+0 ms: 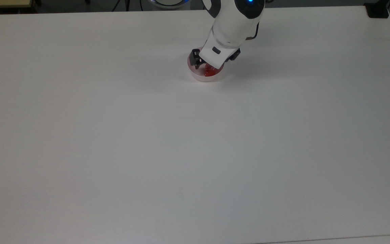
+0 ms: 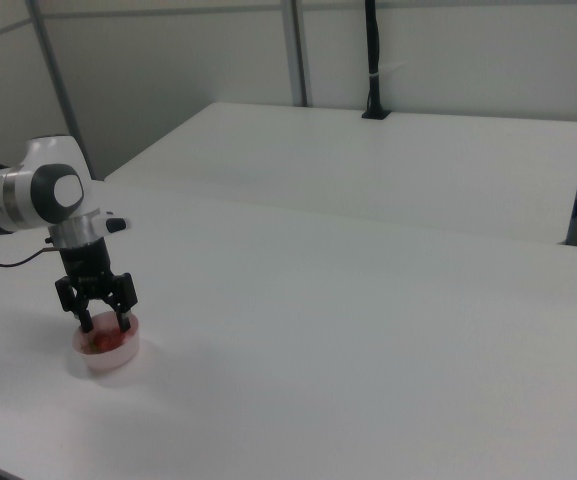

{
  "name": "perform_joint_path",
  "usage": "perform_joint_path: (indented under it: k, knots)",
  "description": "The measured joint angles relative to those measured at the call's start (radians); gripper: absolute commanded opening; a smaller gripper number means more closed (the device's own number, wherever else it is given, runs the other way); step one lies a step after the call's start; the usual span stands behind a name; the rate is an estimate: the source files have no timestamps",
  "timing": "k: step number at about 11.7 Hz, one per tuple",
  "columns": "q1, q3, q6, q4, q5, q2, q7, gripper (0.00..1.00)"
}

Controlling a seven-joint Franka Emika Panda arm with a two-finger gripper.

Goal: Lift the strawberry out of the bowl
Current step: 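Close the gripper on the red strawberry inside the bowl, then lift the strawberry up out of the pink bowl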

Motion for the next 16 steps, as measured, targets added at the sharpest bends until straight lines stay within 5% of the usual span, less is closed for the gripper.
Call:
perform_joint_path:
  k: [5,10,12,16]
  knots:
    - [0.008,0.012,0.039,-0.008,0.0,0.039,0.038,0.26]
    - [0.003,0.008,0.039,-0.005,0.0,0.029,0.038,0.26]
    - [-0.008,0.003,-0.019,0.03,0.051,-0.014,-0.002,0.26]
    - [-0.08,-0.109,-0.169,0.198,0.123,-0.081,-0.197,0.27]
